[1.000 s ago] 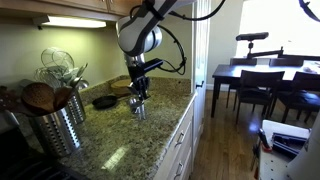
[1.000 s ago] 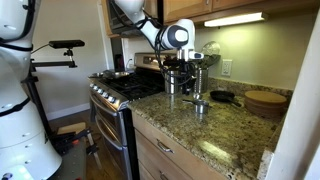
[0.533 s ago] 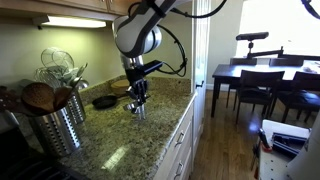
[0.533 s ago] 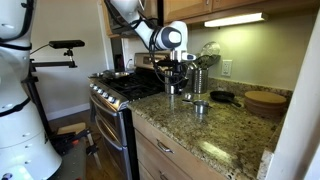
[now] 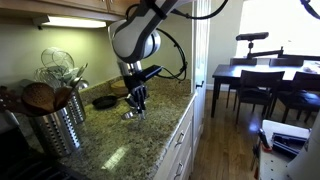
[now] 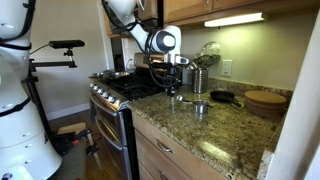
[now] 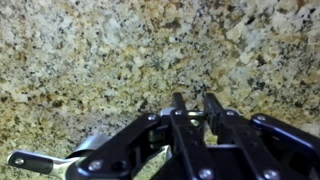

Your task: Take the measuring cups and place them apart on the counter

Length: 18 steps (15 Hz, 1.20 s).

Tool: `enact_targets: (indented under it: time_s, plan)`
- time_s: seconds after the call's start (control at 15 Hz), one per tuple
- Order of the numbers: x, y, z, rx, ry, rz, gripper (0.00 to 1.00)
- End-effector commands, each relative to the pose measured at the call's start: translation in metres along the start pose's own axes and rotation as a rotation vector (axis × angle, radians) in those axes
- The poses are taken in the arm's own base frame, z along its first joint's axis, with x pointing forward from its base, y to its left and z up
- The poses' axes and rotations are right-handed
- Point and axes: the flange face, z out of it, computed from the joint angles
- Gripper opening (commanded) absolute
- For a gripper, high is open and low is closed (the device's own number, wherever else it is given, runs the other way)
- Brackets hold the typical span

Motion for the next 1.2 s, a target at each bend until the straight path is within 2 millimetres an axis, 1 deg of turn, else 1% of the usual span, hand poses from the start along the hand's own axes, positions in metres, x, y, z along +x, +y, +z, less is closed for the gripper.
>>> enact_targets:
  time_s: [0.0, 0.33, 0.47, 0.53, 0.6, 0.67, 0.73, 0.8, 0.87, 0.93, 1.13]
  plan:
    - [-0.0170, -0.0089, -0.0020, 0.011, -0.009, -0.036, 0.12]
    - [-0.0197, -0.0124, 0.0035, 0.010, -0.017, -0.058, 0.13]
    - [-0.0200, -0.0121, 0.0047, 0.011, -0.018, -0.062, 0.22]
    - [-0.0202, -0.0123, 0.0055, 0.012, -0.019, -0.064, 0.30]
    - [-0.0205, -0.0125, 0.0060, 0.012, -0.020, -0.066, 0.36]
    - [-0.0207, -0.0127, 0.0066, 0.012, -0.020, -0.067, 0.41]
    - [-0.0208, -0.0126, 0.0069, 0.012, -0.021, -0.068, 0.42]
    - [-0.0210, -0.0123, 0.0071, 0.012, -0.021, -0.068, 0.49]
    - [-0.0211, -0.0121, 0.0071, 0.012, -0.021, -0.068, 0.58]
    - [-0.0215, -0.0116, 0.0065, 0.012, -0.021, -0.067, 0.73]
    - [-0.0222, -0.0097, 0.0049, 0.009, -0.019, -0.064, 0.92]
